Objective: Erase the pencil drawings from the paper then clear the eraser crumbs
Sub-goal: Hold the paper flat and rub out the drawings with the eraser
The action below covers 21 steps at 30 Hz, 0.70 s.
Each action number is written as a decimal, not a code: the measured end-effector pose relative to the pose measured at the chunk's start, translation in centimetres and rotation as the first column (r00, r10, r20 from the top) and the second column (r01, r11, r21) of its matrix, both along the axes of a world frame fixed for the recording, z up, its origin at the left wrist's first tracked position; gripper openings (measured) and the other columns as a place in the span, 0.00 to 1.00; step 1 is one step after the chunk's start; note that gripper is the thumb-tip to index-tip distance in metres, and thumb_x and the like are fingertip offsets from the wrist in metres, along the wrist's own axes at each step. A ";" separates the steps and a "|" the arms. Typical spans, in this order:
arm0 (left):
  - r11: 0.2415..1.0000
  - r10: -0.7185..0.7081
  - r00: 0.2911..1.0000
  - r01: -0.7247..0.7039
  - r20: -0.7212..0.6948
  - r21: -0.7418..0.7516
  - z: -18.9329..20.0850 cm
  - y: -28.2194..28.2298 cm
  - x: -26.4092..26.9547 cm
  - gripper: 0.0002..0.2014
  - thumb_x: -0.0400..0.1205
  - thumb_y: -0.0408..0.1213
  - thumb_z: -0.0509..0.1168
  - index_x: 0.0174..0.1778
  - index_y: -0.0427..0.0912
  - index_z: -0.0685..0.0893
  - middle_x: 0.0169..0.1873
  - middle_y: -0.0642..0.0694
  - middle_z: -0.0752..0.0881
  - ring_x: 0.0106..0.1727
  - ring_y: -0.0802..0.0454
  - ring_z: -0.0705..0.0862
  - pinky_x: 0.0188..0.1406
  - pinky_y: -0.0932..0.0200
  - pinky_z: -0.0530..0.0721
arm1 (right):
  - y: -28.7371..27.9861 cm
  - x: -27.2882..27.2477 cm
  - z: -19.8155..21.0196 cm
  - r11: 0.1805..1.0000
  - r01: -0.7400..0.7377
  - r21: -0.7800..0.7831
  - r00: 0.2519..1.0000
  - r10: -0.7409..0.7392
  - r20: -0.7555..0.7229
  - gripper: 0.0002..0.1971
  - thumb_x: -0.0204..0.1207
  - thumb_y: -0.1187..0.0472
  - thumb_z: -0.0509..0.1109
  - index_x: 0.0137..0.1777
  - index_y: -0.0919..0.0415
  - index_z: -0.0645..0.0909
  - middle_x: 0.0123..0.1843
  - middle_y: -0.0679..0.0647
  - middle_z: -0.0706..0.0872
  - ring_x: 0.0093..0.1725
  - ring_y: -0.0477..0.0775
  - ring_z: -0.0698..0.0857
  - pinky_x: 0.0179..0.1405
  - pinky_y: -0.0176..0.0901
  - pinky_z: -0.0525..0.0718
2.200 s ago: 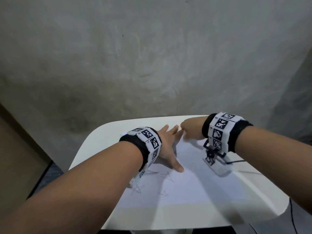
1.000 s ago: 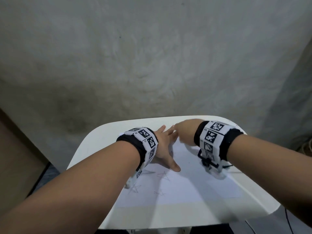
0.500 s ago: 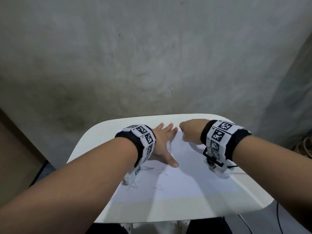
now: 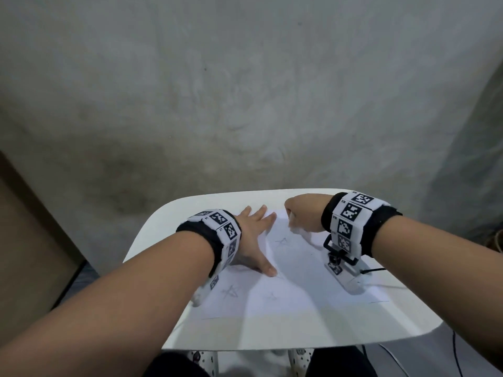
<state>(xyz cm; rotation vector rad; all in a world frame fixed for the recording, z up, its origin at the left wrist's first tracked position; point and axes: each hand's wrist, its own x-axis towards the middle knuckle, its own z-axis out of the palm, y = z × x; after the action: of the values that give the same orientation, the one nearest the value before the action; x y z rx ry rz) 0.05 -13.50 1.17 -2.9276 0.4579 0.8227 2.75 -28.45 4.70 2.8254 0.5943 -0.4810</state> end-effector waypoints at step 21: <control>1.000 0.003 1.000 -0.004 0.019 0.019 -0.7 -0.1 0.4 0.65 0.67 0.73 0.71 0.84 0.58 0.29 0.84 0.55 0.28 0.85 0.44 0.31 0.81 0.32 0.45 | 0.9 -1.8 -0.2 0.990 -0.059 -0.126 0.998 0.055 -0.035 0.13 0.83 0.61 0.61 0.65 0.61 0.76 0.64 0.57 0.83 0.52 0.58 0.81 0.45 0.44 0.77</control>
<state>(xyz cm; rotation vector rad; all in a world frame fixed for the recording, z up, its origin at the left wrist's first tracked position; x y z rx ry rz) 0.41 -13.57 0.49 -2.9170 0.4411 0.7940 0.99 -27.59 4.48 2.6778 0.6259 -0.5344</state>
